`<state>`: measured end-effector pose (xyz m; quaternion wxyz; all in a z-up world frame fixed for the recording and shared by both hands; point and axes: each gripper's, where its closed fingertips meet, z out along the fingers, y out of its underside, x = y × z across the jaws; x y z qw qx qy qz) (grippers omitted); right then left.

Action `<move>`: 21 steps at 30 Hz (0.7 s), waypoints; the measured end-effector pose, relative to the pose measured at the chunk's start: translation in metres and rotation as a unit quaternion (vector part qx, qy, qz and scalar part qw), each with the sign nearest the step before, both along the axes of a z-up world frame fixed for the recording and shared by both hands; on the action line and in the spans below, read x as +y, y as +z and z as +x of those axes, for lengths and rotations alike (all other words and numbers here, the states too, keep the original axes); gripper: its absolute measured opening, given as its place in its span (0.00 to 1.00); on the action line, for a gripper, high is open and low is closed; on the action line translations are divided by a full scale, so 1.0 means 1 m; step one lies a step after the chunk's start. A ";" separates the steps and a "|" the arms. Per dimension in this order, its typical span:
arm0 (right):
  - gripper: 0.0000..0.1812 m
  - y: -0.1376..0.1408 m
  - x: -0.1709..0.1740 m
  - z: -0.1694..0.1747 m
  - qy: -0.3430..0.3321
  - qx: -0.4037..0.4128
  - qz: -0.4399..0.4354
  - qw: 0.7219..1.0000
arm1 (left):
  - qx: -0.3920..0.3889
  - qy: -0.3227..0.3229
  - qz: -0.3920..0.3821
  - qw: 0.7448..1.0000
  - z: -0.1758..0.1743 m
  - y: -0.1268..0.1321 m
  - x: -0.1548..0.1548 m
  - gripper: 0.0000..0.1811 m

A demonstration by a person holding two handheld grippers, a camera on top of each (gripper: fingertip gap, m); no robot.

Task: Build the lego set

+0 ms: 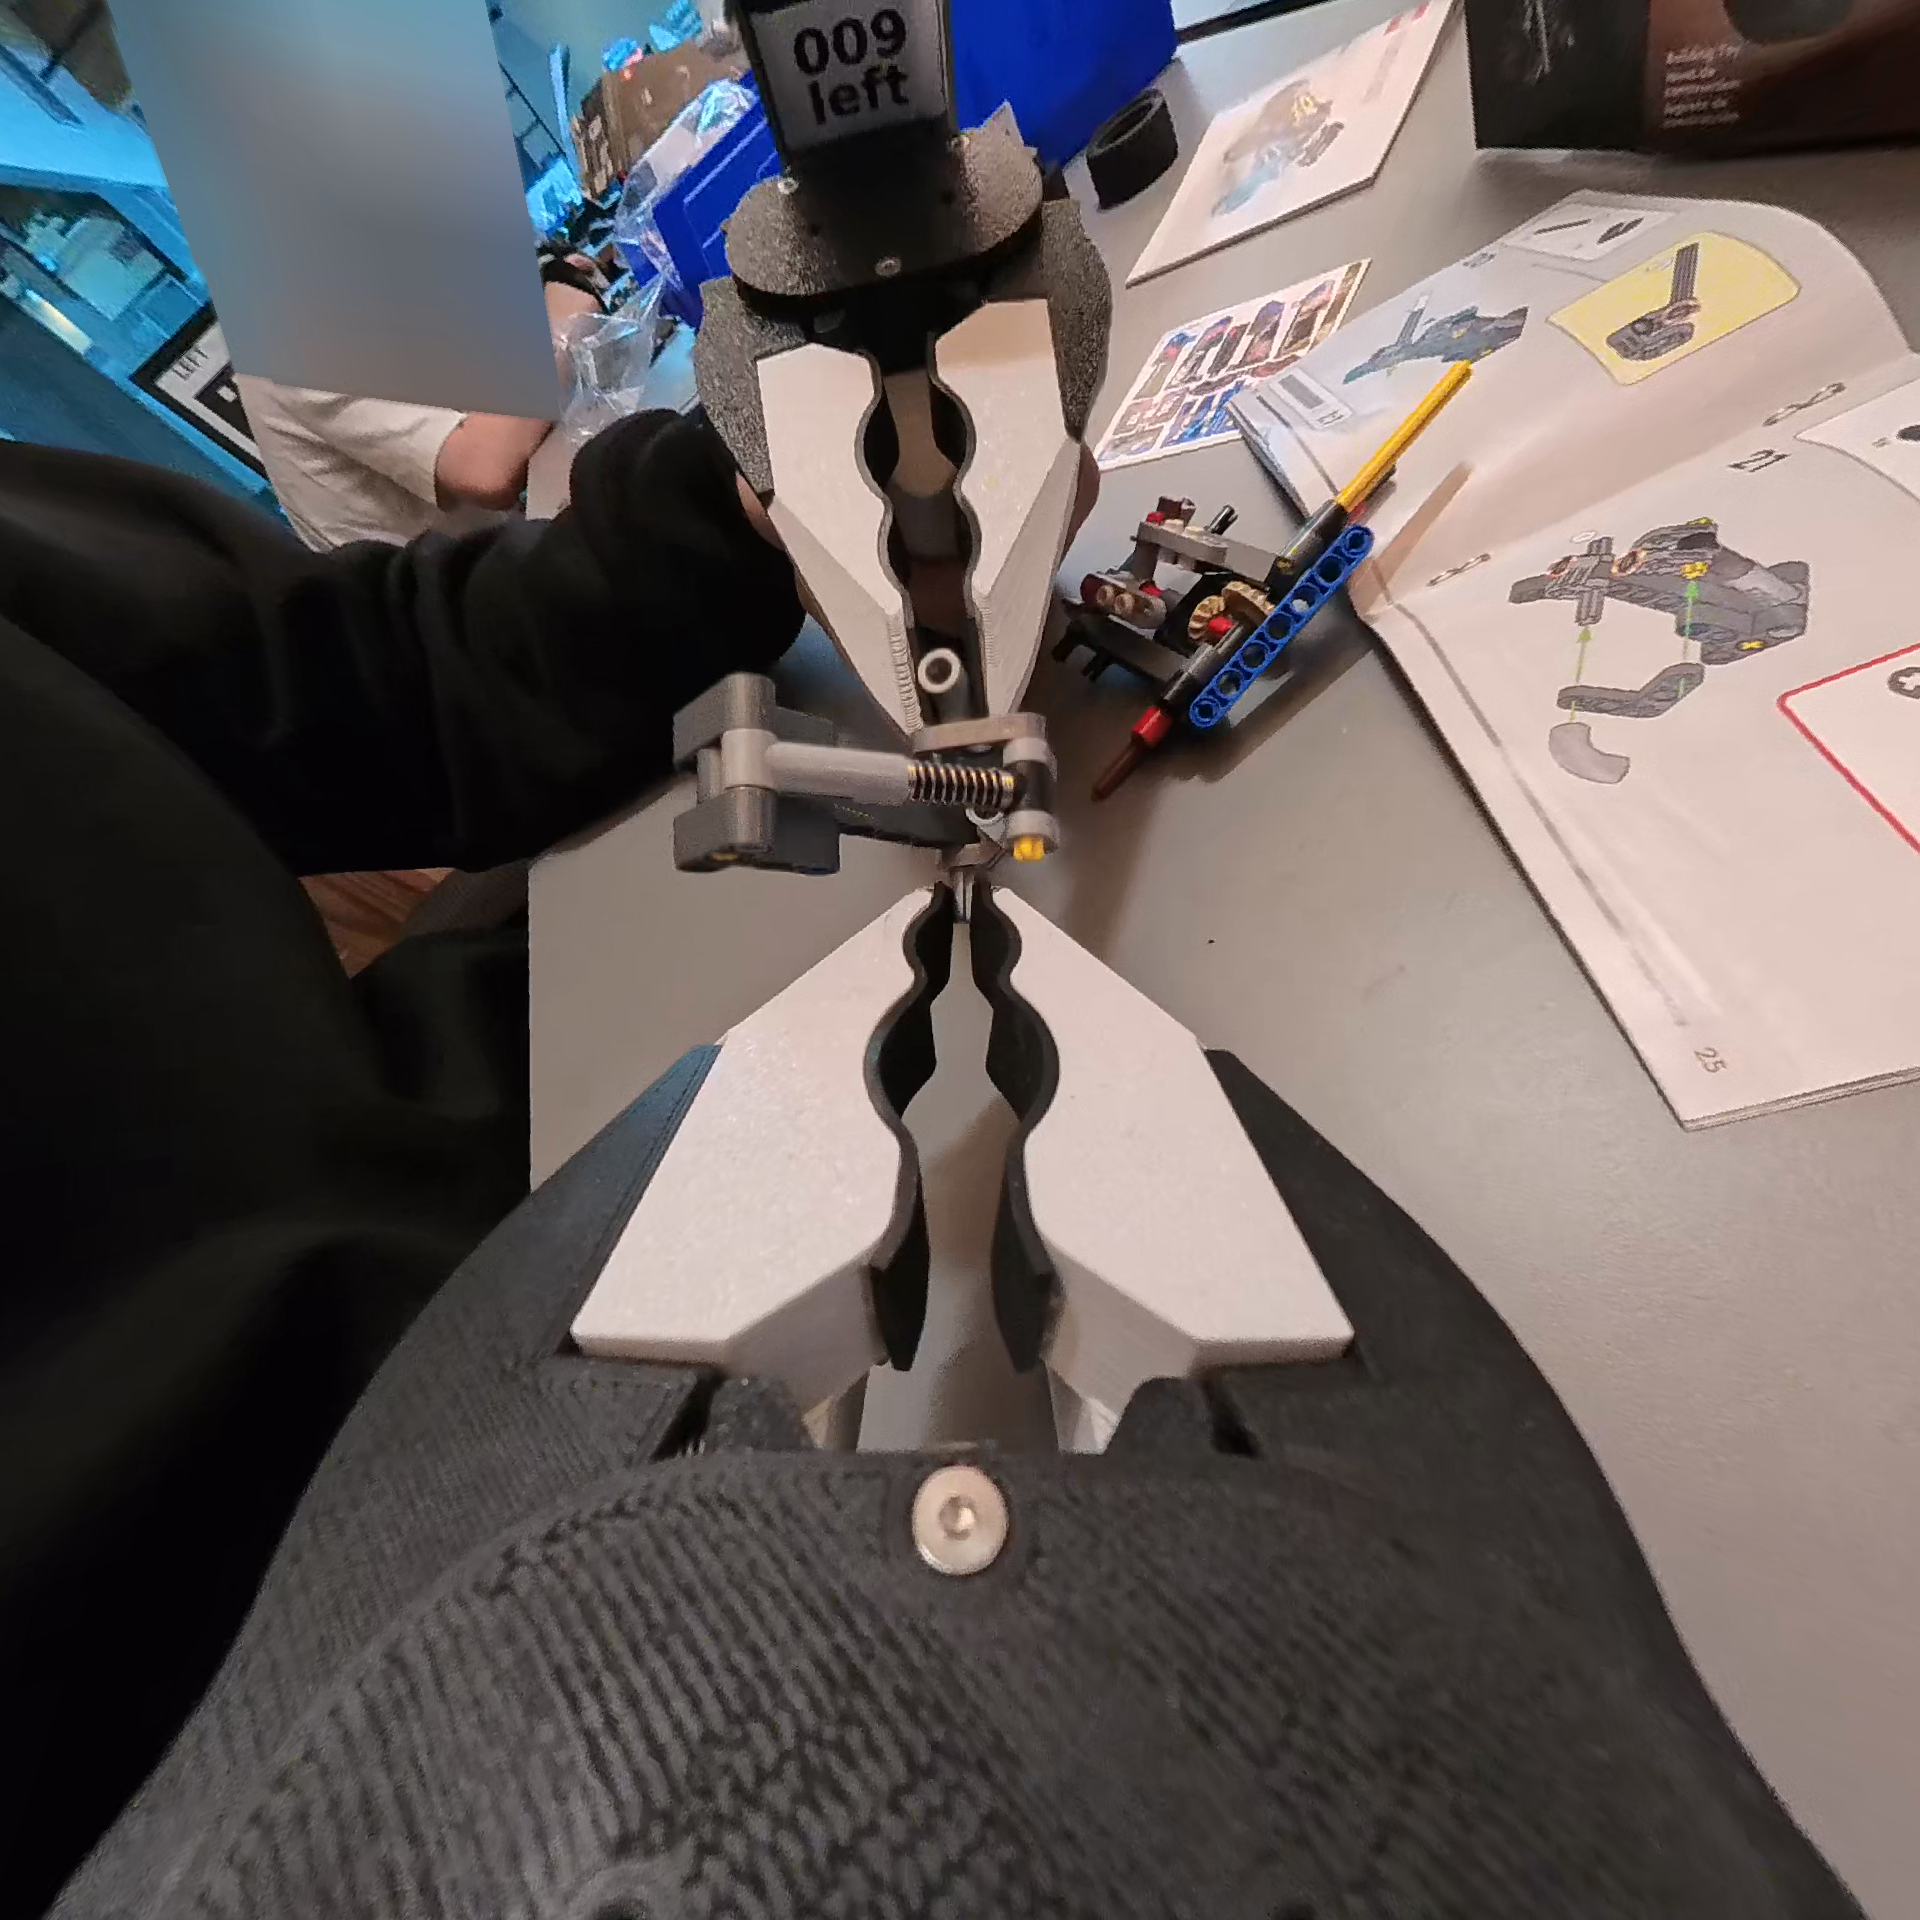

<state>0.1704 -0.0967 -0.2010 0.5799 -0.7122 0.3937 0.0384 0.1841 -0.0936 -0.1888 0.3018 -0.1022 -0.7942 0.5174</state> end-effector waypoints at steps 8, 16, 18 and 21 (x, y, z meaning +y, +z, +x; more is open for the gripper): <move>0.01 0.003 -0.004 0.002 -0.014 -0.005 0.008 1.000 | 0.001 0.004 -0.001 1.000 0.000 0.000 -0.001 0.03; 0.01 0.005 -0.007 0.005 -0.025 -0.007 0.016 1.000 | 0.000 0.008 0.000 1.000 0.001 0.000 -0.002 0.03; 0.01 0.005 -0.007 0.005 -0.026 -0.005 0.018 0.999 | -0.001 0.008 0.001 1.000 0.001 -0.001 -0.003 0.03; 0.01 0.004 -0.007 0.006 -0.027 -0.007 0.013 1.000 | -0.001 0.009 0.003 1.000 0.001 -0.001 -0.003 0.03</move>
